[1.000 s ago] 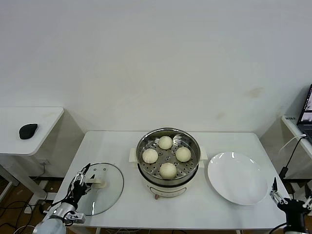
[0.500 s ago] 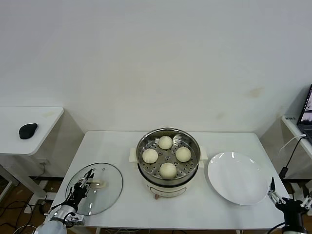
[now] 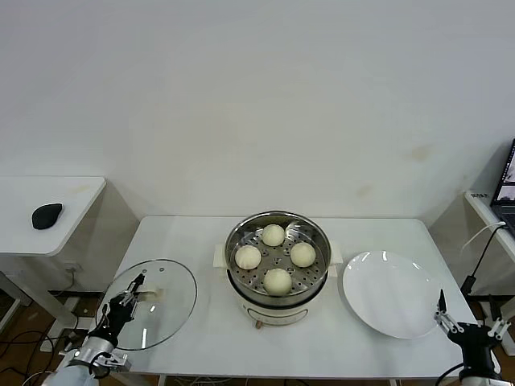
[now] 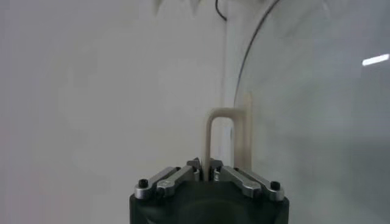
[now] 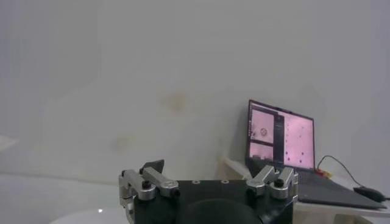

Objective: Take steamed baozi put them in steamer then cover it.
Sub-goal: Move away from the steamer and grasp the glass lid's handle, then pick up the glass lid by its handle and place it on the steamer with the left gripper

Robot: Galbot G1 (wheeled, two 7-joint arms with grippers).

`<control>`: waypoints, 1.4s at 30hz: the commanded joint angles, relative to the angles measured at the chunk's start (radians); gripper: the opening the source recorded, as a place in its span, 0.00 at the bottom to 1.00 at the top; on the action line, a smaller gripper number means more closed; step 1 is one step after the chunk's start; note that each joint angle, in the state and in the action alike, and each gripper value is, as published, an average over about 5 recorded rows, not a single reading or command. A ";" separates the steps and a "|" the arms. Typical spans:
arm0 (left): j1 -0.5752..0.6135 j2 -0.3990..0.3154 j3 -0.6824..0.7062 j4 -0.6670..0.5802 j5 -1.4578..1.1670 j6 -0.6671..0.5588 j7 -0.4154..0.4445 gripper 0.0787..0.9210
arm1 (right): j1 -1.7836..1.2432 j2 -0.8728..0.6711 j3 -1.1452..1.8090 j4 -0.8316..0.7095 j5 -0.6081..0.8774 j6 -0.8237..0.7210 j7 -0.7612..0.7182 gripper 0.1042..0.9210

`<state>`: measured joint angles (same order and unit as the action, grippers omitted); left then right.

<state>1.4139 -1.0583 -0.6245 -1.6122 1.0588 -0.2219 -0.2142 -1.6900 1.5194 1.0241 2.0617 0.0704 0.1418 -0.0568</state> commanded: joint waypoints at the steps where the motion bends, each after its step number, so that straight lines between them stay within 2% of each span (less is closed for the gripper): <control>1: 0.072 0.107 -0.089 -0.356 -0.161 0.246 0.199 0.09 | -0.008 -0.015 -0.010 -0.004 -0.010 0.007 -0.013 0.88; 9: -0.013 0.208 -0.015 -0.509 -0.262 0.391 0.266 0.09 | -0.029 -0.007 -0.042 -0.013 -0.051 0.030 -0.014 0.88; 14: -0.142 0.269 0.180 -0.538 -0.296 0.478 0.283 0.09 | -0.023 -0.007 -0.052 -0.024 -0.090 0.042 -0.019 0.88; 17: -0.253 0.269 0.336 -0.524 -0.285 0.537 0.297 0.09 | -0.013 0.005 -0.061 -0.030 -0.117 0.045 -0.023 0.88; 23: -0.442 0.200 0.559 -0.472 -0.205 0.608 0.338 0.09 | 0.019 0.046 -0.116 -0.064 -0.178 0.046 -0.015 0.88; 29: -0.566 0.102 0.685 -0.430 -0.100 0.657 0.403 0.09 | 0.034 0.060 -0.151 -0.085 -0.241 0.046 0.007 0.88; 37: -0.646 -0.019 0.792 -0.347 0.020 0.687 0.466 0.09 | 0.040 0.062 -0.149 -0.104 -0.272 0.049 0.026 0.88; 42: -0.665 -0.134 0.818 -0.271 0.116 0.693 0.487 0.09 | 0.039 0.062 -0.143 -0.104 -0.276 0.053 0.030 0.88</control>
<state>0.8794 -1.0024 0.0233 -1.9919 0.9969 0.4170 0.2041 -1.6583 1.5731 0.8978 1.9703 -0.1647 0.1914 -0.0373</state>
